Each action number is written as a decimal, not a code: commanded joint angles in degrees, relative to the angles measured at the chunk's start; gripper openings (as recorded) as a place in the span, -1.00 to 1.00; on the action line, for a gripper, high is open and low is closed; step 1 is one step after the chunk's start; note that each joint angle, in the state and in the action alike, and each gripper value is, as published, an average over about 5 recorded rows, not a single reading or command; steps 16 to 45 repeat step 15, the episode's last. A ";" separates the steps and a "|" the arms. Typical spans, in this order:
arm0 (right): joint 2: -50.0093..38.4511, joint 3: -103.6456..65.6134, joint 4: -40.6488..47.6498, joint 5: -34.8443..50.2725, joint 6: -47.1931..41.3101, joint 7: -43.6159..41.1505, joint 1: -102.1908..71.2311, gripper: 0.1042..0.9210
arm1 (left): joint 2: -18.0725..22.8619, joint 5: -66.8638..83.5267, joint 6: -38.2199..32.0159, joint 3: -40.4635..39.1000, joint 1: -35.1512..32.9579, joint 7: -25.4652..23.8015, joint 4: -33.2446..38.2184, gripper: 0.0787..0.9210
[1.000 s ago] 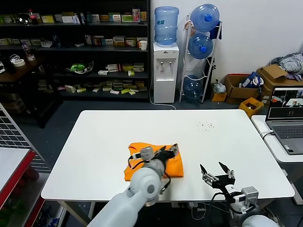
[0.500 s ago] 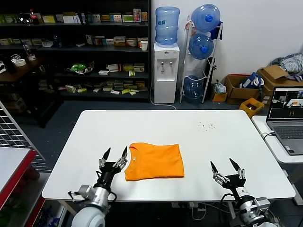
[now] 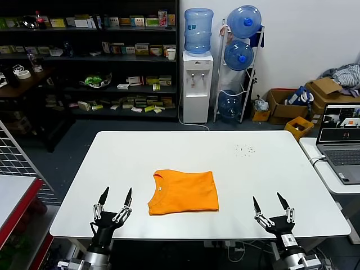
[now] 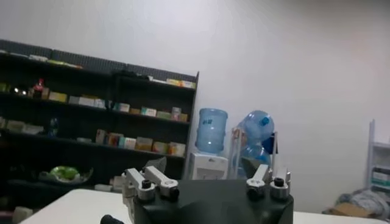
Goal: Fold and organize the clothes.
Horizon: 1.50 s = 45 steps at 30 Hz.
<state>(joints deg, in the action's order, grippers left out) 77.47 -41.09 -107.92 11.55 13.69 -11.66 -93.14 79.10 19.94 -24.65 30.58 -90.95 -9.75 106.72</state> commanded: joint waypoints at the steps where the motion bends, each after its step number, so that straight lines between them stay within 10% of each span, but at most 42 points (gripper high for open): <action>1: 8.12 -2.58 0.41 -7.66 6.62 -2.63 -1.17 0.76 | 4.04 -3.33 -5.73 3.97 -4.47 -5.06 -0.46 0.77; 45: 9.80 -2.65 -0.23 -8.01 6.65 -2.47 -1.41 0.76 | 5.37 -3.35 -6.07 3.62 -5.56 -4.47 -0.55 0.77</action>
